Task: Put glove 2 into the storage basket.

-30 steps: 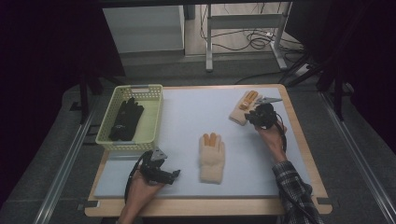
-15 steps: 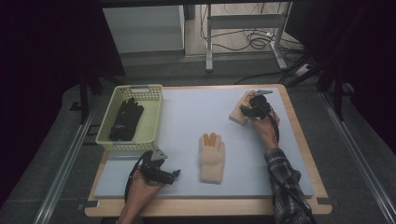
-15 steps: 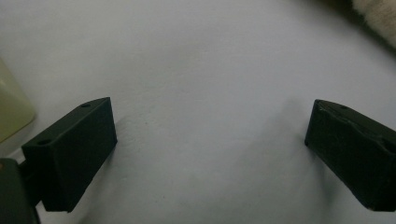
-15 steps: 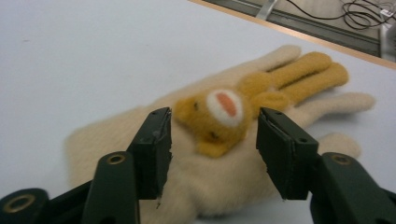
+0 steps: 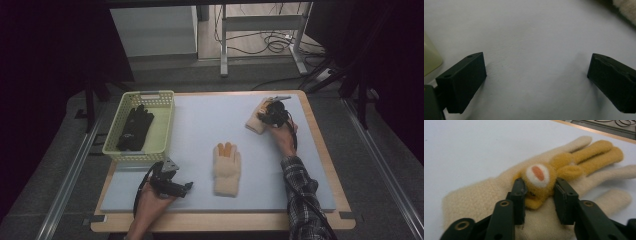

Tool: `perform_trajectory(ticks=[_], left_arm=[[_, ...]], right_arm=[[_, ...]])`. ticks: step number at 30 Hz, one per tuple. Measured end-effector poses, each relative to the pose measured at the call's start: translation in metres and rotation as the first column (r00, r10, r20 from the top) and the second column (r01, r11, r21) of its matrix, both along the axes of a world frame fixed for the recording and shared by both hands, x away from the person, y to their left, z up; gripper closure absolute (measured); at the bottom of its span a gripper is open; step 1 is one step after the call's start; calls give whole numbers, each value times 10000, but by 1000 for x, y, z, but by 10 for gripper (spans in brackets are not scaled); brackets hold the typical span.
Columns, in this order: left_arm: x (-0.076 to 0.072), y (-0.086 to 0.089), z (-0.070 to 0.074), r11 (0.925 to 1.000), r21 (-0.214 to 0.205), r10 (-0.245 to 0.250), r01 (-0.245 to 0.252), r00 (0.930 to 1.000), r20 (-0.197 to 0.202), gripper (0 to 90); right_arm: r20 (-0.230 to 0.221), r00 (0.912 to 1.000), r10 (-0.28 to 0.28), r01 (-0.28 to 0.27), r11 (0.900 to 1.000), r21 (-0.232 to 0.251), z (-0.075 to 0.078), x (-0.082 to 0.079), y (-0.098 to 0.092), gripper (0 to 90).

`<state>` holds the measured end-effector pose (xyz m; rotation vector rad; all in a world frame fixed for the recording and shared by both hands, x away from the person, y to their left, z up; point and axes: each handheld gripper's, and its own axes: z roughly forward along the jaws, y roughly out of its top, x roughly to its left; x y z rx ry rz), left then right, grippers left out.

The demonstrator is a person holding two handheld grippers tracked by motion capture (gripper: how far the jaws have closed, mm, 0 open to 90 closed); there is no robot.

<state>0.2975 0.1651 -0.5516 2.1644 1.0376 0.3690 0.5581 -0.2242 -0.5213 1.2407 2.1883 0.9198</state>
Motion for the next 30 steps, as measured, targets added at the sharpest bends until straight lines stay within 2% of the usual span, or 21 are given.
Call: perform_trajectory(ticks=[3,9,13,16,20,23,27,30], left_arm=[[0,0,0,10000,-2,0,0,10000,-2,23],[0,0,0,10000,5,-2,2,10000,0,23],[0,0,0,10000,4,-1,1,10000,2,23],[0,0,0,10000,4,1,-1,10000,3,23],[0,0,0,10000,3,2,-2,10000,5,23],[0,0,0,10000,4,2,-2,10000,2,23],[0,0,0,10000,1,8,-8,10000,5,23],[0,0,0,10000,4,5,-5,10000,7,24]], right_arm=[[-8,10000,17,-17,9998,-199,4,-3,1,667],[29,9990,456,-456,9982,392,17,-16,-4,666],[168,9957,909,-920,9925,808,30,-32,-5,666],[334,9913,1270,-1296,9874,904,40,-43,-4,665],[569,9801,1902,-1950,9761,959,54,-63,1,663],[676,9692,2370,-2433,9636,1104,64,-79,4,662],[743,9497,3041,-3113,9424,1226,75,-102,8,659],[788,9299,3592,-3667,9221,1236,83,-123,13,657]])
